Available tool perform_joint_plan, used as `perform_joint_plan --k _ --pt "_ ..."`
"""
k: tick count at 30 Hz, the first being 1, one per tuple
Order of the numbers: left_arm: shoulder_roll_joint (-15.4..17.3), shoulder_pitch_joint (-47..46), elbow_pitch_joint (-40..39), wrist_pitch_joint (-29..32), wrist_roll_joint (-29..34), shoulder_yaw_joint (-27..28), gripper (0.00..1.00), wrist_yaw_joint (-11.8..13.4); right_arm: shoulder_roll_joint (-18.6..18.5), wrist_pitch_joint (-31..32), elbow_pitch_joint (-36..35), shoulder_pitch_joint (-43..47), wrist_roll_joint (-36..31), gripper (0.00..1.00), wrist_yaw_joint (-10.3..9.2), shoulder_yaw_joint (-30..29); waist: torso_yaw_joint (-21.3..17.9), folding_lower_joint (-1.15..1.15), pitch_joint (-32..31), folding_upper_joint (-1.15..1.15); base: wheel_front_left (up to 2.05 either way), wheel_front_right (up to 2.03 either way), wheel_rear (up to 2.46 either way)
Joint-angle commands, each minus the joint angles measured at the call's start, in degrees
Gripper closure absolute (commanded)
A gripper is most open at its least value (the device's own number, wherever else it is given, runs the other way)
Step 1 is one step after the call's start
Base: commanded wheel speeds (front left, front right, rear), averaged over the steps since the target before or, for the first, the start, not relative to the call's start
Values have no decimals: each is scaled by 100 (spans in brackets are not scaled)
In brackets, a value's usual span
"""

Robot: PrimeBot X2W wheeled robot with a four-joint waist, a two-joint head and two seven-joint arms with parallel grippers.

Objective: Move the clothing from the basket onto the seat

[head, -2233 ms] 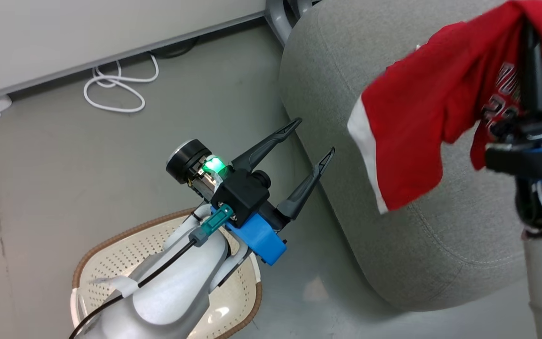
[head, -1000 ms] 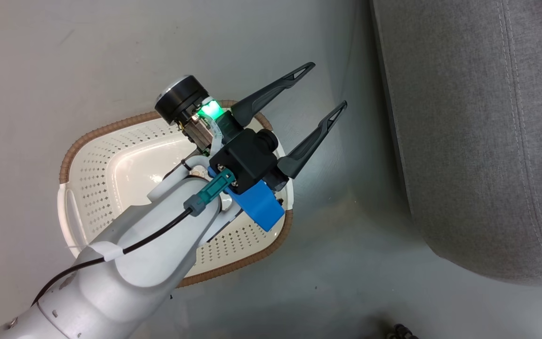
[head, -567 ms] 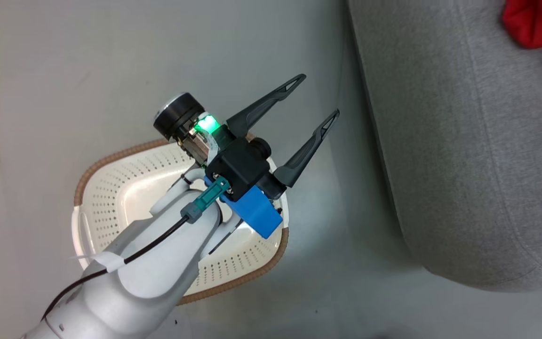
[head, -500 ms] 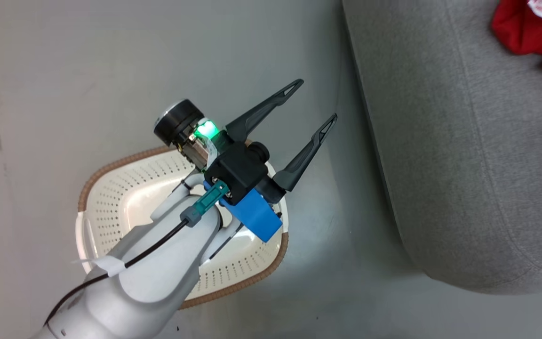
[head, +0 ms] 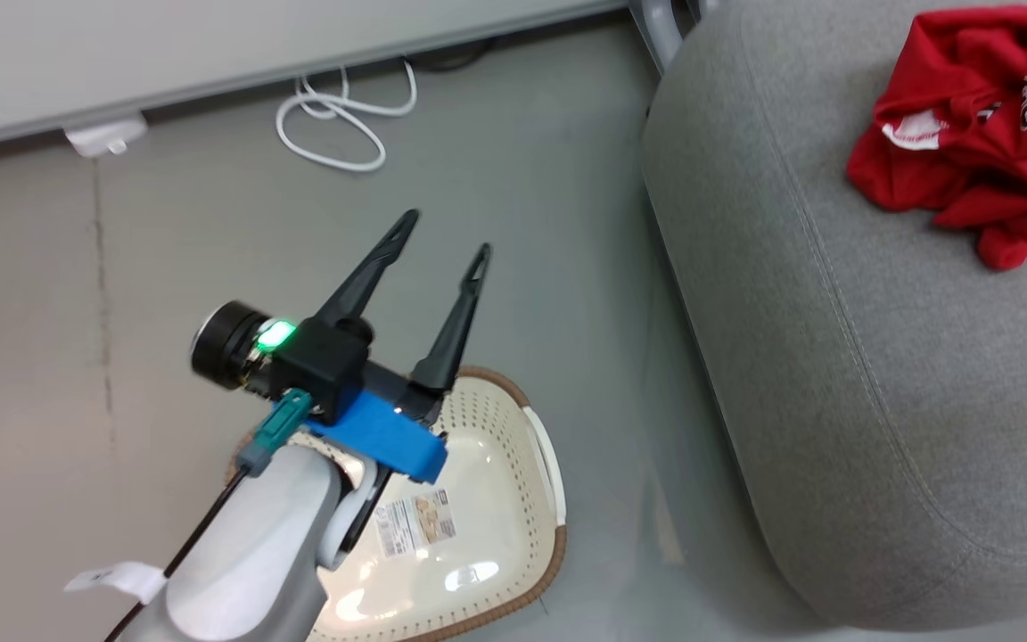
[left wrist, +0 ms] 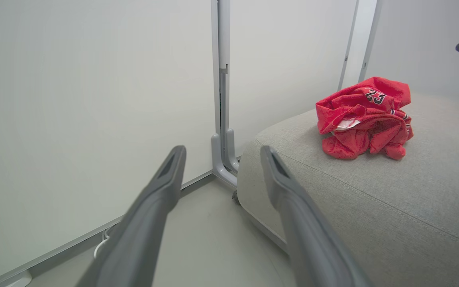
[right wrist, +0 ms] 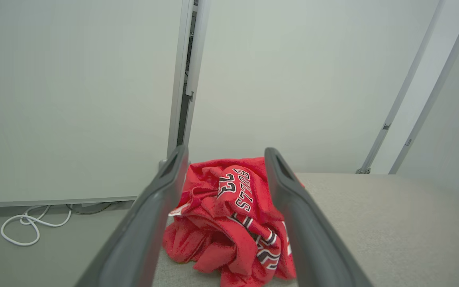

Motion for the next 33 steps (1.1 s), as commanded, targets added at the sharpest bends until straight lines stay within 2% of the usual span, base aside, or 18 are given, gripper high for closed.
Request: perform_joint_plan --k 1,9,16,24,33 --pt "22 115 -28 -16 -25 90 0 28 37 -12 -57 112 39 0 1 76 177 1 -321 0 0 0 0" --pt "103 892 -122 -17 69 1086 0 154 355 -7 -478 564 179 0 2 693 565 1 -927 0 0 0 0" --pt "46 1450 -143 -17 193 1756 0 169 684 -8 -543 987 190 0 2 1130 950 1 -1305 0 0 0 0" --pt "-98 1944 -106 -17 359 2200 0 85 891 -8 -366 1382 141 0 2 1324 1293 1 -1623 0 0 0 0" --pt "-266 2323 -122 -17 535 2460 0 -43 1063 -9 -455 1888 11 0 1 1271 1462 1 -1893 0 0 0 0"
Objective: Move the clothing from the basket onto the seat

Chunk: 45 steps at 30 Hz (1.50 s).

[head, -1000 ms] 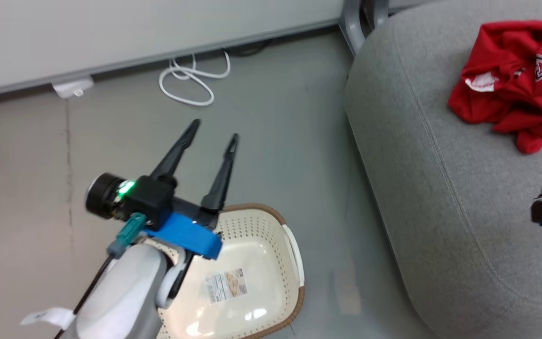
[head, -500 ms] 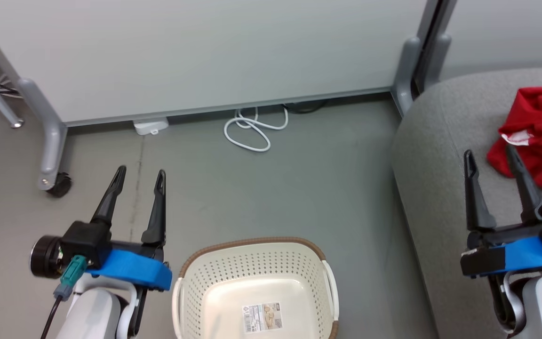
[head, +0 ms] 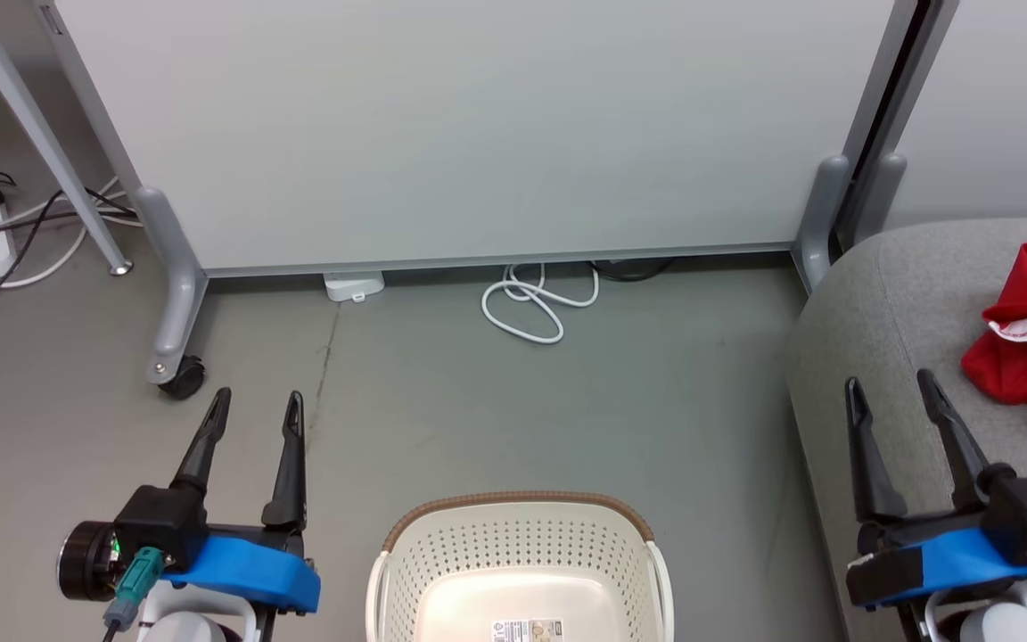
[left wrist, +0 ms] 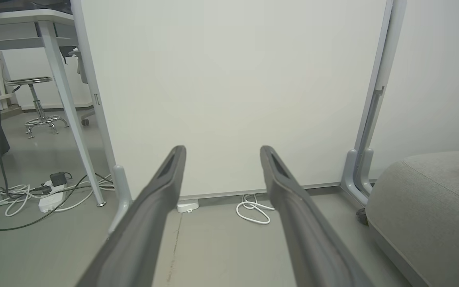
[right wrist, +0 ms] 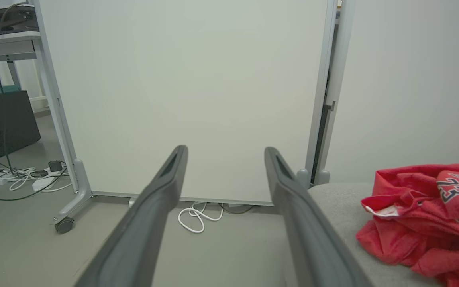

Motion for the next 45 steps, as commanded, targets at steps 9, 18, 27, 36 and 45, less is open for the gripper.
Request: perform_joint_plan --k 9,18,27,36,45 --pt "-128 205 -103 -17 147 180 0 -124 137 -2 -129 502 -87 0 2 -15 71 1 -133 0 0 0 0" --pt "-209 242 -139 -17 249 283 0 -189 186 -2 -243 680 -138 0 2 -59 92 1 -124 0 0 0 0" --pt "-274 383 105 49 268 307 100 -183 189 20 -8 645 -111 100 -1 -75 101 2 -109 0 0 0 0" --pt "-333 340 99 322 -701 487 100 -213 190 308 86 532 941 100 -1 -127 59 2 -102 0 0 0 0" --pt "-383 314 37 541 -1618 617 100 -240 189 524 106 461 1938 100 -1 -125 16 2 -95 0 0 0 0"
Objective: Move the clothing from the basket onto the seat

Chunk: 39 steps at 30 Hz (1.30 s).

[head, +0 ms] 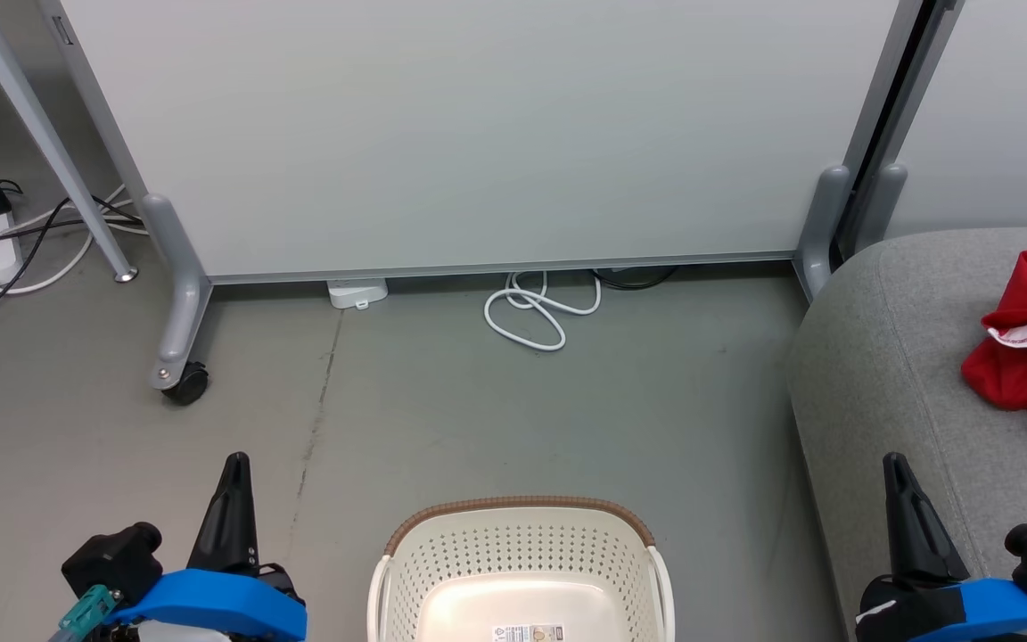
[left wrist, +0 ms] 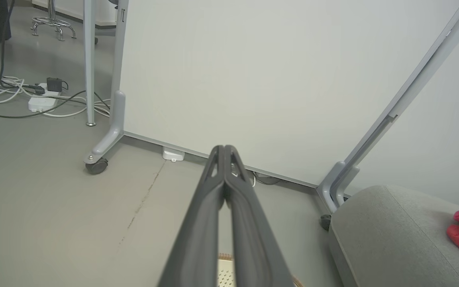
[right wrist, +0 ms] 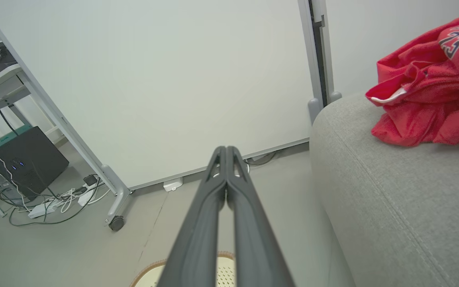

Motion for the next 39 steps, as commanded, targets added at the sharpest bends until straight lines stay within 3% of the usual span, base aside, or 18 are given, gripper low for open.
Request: perform_joint_plan --k 1,39 --pt "4 -186 -116 56 -249 79 100 -23 -19 53 -71 -182 286 100 0 -15 -8 -1 1 0 0 0 0" --pt "-155 -309 -250 798 -3141 537 100 -114 -23 809 80 -470 3423 100 1 -79 -185 -1 31 0 0 0 0"
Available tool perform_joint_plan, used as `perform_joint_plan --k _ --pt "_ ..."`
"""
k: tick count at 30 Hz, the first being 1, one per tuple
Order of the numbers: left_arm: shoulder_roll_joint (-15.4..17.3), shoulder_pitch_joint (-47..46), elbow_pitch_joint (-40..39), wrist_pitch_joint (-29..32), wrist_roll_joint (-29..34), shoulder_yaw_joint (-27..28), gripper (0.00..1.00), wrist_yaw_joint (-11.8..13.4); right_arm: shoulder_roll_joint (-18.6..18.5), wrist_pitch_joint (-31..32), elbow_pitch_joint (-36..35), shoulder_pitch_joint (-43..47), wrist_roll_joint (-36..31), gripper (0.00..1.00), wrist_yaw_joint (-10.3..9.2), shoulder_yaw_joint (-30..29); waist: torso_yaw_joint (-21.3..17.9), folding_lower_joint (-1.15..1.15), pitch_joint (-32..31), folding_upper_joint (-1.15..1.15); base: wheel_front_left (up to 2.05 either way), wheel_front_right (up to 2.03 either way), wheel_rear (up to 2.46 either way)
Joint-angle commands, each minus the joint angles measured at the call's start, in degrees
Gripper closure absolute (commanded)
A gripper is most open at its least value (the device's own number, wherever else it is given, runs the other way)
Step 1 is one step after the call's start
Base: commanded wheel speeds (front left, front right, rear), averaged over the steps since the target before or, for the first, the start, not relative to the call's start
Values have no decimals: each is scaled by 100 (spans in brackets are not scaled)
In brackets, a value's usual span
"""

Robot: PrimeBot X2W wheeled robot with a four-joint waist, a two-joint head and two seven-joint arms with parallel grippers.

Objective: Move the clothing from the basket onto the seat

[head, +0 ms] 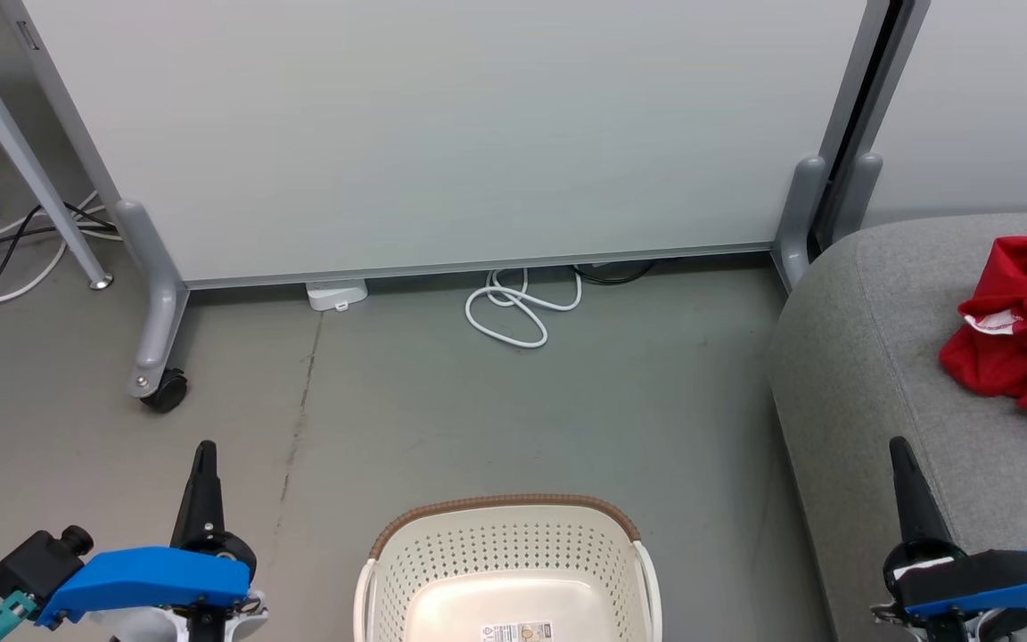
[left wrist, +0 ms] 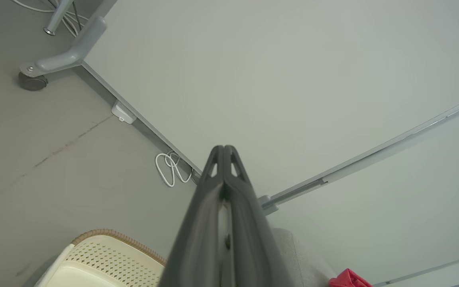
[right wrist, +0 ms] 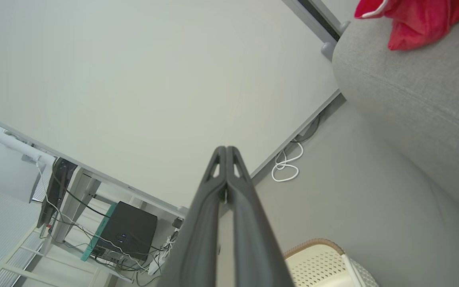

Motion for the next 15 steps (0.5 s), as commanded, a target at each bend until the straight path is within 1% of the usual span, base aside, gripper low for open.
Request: perform_joint_plan --k 1,15 --pt "-2 -153 -78 29 -129 46 100 -35 -23 37 -40 -172 144 100 3 -15 -4 0 1 0 0 0 0" --pt "-47 -188 -116 250 -971 180 100 -61 -24 263 9 -248 1060 100 3 -35 -72 0 12 0 0 0 0"
